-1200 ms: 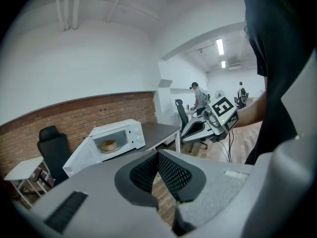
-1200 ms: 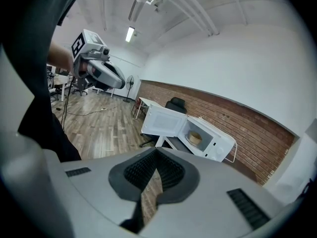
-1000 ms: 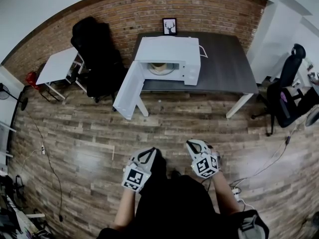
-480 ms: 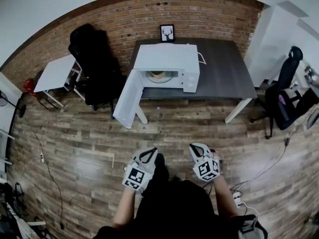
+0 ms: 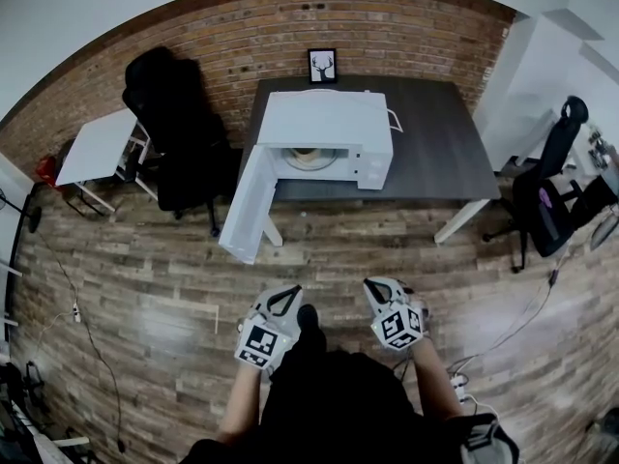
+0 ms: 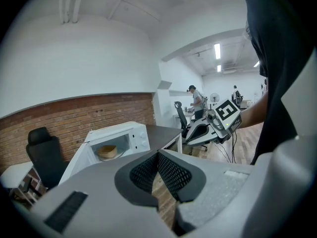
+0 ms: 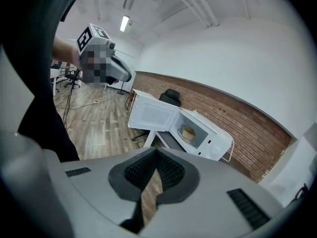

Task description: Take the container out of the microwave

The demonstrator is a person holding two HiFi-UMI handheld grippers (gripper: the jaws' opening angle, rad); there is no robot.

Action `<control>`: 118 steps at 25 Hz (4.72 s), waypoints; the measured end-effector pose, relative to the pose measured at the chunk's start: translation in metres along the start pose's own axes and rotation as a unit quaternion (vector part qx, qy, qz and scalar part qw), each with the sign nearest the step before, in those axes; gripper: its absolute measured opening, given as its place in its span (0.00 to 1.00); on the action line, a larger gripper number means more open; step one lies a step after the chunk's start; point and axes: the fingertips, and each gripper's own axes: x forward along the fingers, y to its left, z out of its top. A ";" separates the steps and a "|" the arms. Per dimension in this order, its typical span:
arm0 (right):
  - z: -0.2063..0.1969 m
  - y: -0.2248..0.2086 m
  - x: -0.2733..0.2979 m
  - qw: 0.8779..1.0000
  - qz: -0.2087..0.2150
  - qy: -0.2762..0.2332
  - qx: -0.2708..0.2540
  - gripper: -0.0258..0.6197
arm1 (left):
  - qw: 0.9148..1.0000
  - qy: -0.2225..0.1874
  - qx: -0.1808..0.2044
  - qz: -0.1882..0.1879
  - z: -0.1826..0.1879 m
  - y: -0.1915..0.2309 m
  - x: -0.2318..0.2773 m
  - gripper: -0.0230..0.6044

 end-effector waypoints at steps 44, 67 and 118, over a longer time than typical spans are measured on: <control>0.106 -0.092 0.217 0.999 -0.024 0.001 0.032 0.04 | 0.997 -0.057 0.010 -0.054 0.030 0.213 0.062 0.04; 0.100 -0.135 0.297 0.996 -0.004 -0.003 0.092 0.05 | 0.999 -0.020 -0.030 0.036 0.009 0.283 0.048 0.04; 0.053 -0.218 0.503 0.995 -0.032 0.029 0.093 0.23 | 0.990 0.066 -0.075 0.098 -0.029 0.301 0.044 0.04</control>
